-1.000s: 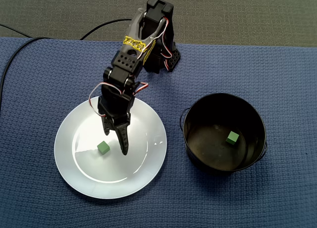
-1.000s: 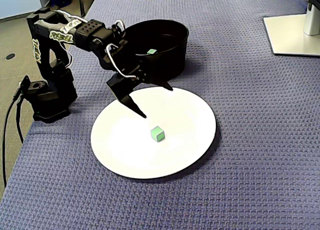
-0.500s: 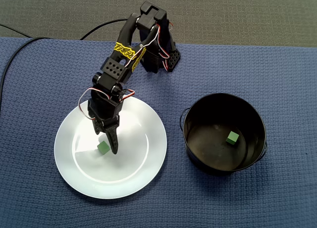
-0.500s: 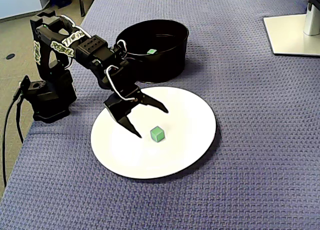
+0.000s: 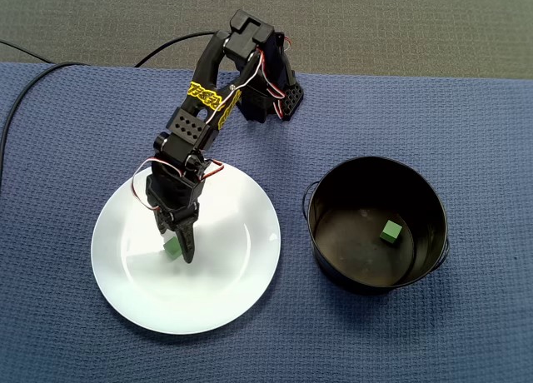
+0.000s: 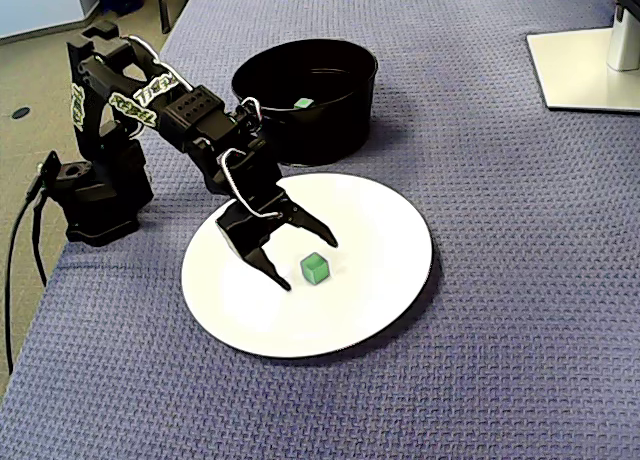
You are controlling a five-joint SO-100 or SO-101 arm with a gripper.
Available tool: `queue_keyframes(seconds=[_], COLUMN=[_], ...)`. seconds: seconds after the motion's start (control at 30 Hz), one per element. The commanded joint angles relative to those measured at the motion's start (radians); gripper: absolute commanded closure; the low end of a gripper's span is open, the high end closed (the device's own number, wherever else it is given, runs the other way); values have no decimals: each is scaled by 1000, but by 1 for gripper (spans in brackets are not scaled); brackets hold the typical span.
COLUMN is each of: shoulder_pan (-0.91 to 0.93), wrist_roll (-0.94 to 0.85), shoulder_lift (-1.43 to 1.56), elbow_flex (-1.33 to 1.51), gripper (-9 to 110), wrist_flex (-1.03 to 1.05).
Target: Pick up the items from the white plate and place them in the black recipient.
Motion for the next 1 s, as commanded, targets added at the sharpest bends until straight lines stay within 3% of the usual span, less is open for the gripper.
queue_keyframes(seconds=[0.0,0.77,0.97], shoulder_pan=[-6,0,-8], wrist_roll=[-14,2,98], shoulder_lift=[5,5,109], elbow_flex=[-28,-31,-152], gripper=[73,101,101], wrist_flex=[-31,-52,135])
